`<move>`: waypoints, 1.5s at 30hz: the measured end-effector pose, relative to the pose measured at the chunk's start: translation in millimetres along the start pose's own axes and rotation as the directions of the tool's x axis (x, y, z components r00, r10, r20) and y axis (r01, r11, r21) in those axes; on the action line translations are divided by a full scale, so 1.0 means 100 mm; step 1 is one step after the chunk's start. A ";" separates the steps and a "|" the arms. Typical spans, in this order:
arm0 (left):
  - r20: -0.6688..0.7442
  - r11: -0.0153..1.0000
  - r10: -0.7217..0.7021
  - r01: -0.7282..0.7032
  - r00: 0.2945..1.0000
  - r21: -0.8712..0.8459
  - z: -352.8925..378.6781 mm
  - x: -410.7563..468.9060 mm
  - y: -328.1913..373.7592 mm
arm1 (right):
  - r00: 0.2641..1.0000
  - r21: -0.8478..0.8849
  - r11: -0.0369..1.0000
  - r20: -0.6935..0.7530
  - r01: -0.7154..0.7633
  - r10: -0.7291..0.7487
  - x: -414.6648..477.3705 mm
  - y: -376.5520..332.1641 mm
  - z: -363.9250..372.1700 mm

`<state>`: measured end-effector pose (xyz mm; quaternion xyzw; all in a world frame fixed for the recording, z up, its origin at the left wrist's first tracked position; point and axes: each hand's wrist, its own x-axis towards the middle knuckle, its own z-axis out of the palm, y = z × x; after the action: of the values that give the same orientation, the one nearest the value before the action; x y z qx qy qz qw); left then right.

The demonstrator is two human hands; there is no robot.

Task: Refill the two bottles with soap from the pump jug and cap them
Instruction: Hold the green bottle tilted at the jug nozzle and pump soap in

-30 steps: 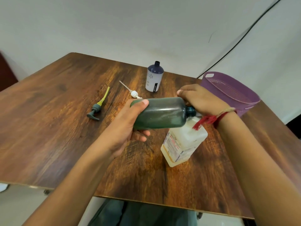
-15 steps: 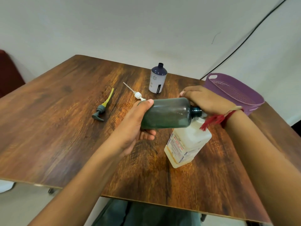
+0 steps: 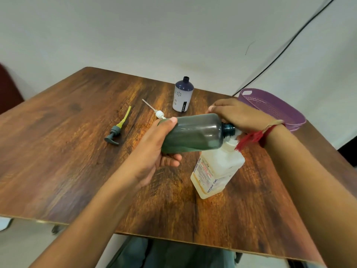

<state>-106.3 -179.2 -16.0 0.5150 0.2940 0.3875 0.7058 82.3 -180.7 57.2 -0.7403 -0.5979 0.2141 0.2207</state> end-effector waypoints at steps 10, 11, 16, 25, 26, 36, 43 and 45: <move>0.010 1.000 -0.013 0.013 1.000 0.005 -0.02 0.00 0.01 | 0.999 0.109 0.994 -0.031 -0.014 0.018 0.00 0.05 0.04; 0.015 1.000 -0.004 0.004 1.000 0.004 -0.01 -0.01 0.02 | 1.000 0.076 0.997 0.001 -0.016 0.016 0.01 0.03 0.01; -0.025 0.999 0.014 -0.013 1.000 0.032 -0.03 0.02 0.01 | 0.995 0.119 0.992 -0.090 -0.035 0.046 0.03 0.08 0.09; -0.037 1.000 0.028 -0.027 0.999 0.015 0.00 0.00 0.04 | 1.000 -0.037 0.999 0.005 -0.003 0.003 0.04 -0.02 0.00; -0.045 1.000 0.026 -0.025 0.999 0.017 -0.02 0.00 0.03 | 1.000 -0.001 1.000 -0.008 0.002 -0.002 0.03 0.00 0.03; 0.005 1.000 0.011 -0.011 1.000 -0.015 0.00 -0.01 0.06 | 0.999 -0.028 1.000 -0.045 0.012 -0.013 0.03 0.05 0.01; -0.005 0.999 -0.035 0.035 0.999 -0.037 -0.05 0.00 0.04 | 0.964 0.088 0.991 -0.255 0.104 -0.078 -0.02 0.14 0.17; 0.018 0.999 -0.020 0.020 1.000 -0.036 -0.06 -0.01 0.08 | 0.979 0.029 0.992 -0.168 0.121 -0.115 0.00 0.09 0.11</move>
<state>-113.8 -175.3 -10.2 0.5027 0.2861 0.3812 0.7212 83.1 -181.6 43.3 -0.7143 -0.6159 0.1500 0.2966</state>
